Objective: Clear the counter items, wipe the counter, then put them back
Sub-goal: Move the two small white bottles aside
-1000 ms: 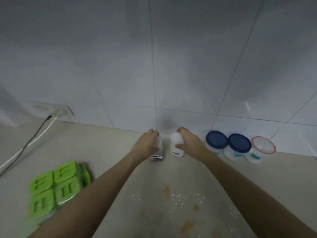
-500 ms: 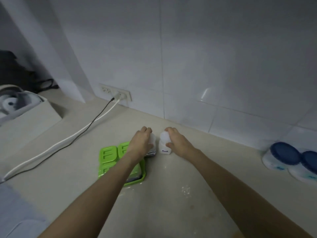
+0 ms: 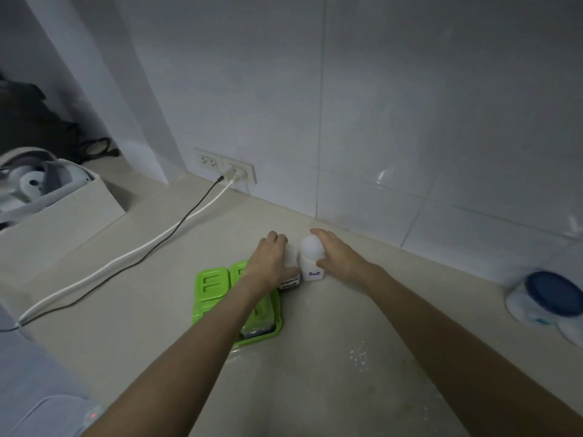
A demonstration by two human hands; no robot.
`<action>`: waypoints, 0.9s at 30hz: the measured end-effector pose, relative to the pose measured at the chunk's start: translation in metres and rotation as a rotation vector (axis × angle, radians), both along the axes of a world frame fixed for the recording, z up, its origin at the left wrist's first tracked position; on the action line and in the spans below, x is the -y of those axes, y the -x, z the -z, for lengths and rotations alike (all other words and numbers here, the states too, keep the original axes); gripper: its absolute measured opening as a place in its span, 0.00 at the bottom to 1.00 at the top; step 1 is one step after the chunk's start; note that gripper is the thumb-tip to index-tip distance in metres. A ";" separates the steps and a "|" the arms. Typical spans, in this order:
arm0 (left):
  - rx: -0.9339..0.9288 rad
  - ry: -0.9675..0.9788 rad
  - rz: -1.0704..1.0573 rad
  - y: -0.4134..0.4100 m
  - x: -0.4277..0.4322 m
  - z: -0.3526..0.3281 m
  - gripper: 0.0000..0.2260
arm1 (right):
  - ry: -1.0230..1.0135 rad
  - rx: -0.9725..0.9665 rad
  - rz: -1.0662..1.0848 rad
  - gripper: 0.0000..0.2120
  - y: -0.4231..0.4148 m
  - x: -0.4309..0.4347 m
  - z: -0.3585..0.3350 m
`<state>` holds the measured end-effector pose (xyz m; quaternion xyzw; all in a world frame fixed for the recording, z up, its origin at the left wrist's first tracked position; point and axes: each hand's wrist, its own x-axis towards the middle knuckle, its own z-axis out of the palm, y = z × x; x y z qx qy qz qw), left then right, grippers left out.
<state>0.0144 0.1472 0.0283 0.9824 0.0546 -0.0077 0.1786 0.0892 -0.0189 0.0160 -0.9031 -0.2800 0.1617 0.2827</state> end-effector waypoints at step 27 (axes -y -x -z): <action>-0.134 -0.073 0.588 -0.059 0.412 -0.004 0.28 | 0.562 0.184 0.547 0.33 0.061 0.447 -0.002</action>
